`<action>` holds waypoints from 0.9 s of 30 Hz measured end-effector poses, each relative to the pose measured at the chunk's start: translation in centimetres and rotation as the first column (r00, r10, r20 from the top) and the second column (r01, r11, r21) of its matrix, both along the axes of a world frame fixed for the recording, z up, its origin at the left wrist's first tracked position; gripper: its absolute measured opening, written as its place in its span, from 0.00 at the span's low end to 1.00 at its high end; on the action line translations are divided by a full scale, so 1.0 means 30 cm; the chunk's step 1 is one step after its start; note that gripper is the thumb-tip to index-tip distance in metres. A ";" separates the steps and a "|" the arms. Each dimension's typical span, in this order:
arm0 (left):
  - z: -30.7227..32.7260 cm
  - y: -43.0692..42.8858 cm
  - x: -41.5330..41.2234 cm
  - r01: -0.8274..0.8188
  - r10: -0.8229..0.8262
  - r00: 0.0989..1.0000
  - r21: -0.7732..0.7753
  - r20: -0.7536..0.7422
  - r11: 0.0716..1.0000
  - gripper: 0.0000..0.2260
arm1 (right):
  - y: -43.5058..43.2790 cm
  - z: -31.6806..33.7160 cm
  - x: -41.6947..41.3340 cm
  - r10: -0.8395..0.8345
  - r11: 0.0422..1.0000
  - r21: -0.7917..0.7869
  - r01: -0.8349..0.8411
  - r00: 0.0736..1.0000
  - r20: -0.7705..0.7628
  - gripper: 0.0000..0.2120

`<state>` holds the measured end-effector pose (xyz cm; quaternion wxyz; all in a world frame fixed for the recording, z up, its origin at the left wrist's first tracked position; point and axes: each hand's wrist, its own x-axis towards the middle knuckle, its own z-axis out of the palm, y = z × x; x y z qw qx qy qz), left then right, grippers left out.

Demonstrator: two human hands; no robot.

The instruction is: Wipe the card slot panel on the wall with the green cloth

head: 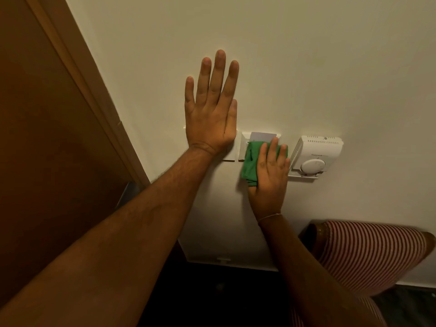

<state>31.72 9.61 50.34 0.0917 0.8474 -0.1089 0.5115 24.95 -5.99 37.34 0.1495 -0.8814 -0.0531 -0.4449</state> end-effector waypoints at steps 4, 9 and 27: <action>0.002 -0.004 0.005 -0.018 0.018 1.000 0.016 0.004 1.000 0.39 | 0.088 0.014 0.031 0.037 0.999 0.000 -0.037 0.999 0.030 0.41; -0.004 -0.008 0.016 -0.048 0.048 0.999 0.016 0.026 0.999 0.36 | 0.129 0.000 0.051 0.084 0.987 -0.143 -0.074 0.994 0.070 0.44; -0.014 -0.004 0.034 -0.041 0.039 0.998 0.041 0.049 0.998 0.43 | 0.061 -0.032 0.031 0.062 0.980 -0.195 -0.044 0.994 0.087 0.45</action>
